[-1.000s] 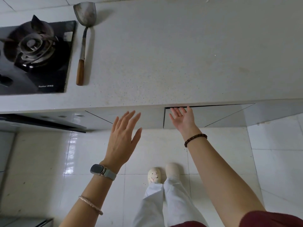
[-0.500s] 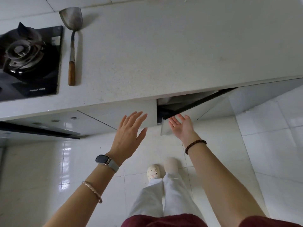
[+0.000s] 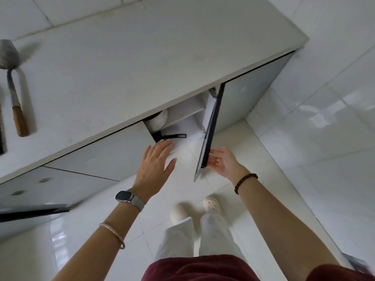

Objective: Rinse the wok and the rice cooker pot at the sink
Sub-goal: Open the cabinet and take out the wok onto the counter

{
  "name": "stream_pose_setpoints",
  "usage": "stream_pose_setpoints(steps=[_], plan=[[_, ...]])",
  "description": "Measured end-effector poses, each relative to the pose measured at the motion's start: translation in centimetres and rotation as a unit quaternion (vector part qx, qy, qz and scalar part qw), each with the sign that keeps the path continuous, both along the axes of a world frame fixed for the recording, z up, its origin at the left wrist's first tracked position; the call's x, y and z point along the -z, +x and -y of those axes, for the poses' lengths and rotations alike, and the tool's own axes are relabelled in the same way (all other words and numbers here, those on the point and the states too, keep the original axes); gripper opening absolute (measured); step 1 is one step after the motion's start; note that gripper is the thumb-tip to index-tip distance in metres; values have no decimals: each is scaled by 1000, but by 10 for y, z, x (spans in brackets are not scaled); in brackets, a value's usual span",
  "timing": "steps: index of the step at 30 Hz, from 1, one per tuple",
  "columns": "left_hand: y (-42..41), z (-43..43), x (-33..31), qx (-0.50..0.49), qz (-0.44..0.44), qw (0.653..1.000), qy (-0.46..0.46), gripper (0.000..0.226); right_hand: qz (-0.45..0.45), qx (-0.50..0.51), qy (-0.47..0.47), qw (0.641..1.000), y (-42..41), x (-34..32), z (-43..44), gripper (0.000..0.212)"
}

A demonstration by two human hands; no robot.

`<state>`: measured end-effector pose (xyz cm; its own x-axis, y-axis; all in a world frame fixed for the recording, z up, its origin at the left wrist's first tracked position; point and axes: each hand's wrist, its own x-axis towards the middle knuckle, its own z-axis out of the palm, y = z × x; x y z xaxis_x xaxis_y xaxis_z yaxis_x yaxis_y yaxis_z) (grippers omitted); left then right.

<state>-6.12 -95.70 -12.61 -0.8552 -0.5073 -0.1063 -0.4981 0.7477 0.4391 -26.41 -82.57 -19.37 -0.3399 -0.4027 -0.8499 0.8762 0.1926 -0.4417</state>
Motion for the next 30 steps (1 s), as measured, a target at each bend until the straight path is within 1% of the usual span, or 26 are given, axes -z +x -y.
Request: stream_pose_setpoints(steps=[5, 12, 17, 22, 27, 30], plan=[[-39, -27, -3, 37, -14, 999, -5, 57, -27, -29, 28, 999, -37, -10, -52, 51], [-94, -76, 7, 65, 9, 998, 11, 58, -64, -25, 8, 998, -100, -11, -121, 59], [-118, -109, 15, 61, 23, 998, 21, 60, -113, -81, 11, 990, -141, -20, -146, 63], [-136, -127, 17, 36, 25, 999, 25, 55, -160, -99, 34, 982, -178, -26, -156, 61], [-146, -130, 23, 25, 37, 999, 26, 59, -137, -102, 22, 985, -204, -27, -161, 63], [-149, -124, 26, 14, 39, 999, 29, 68, -117, -117, 22, 986, -210, -28, -159, 64]])
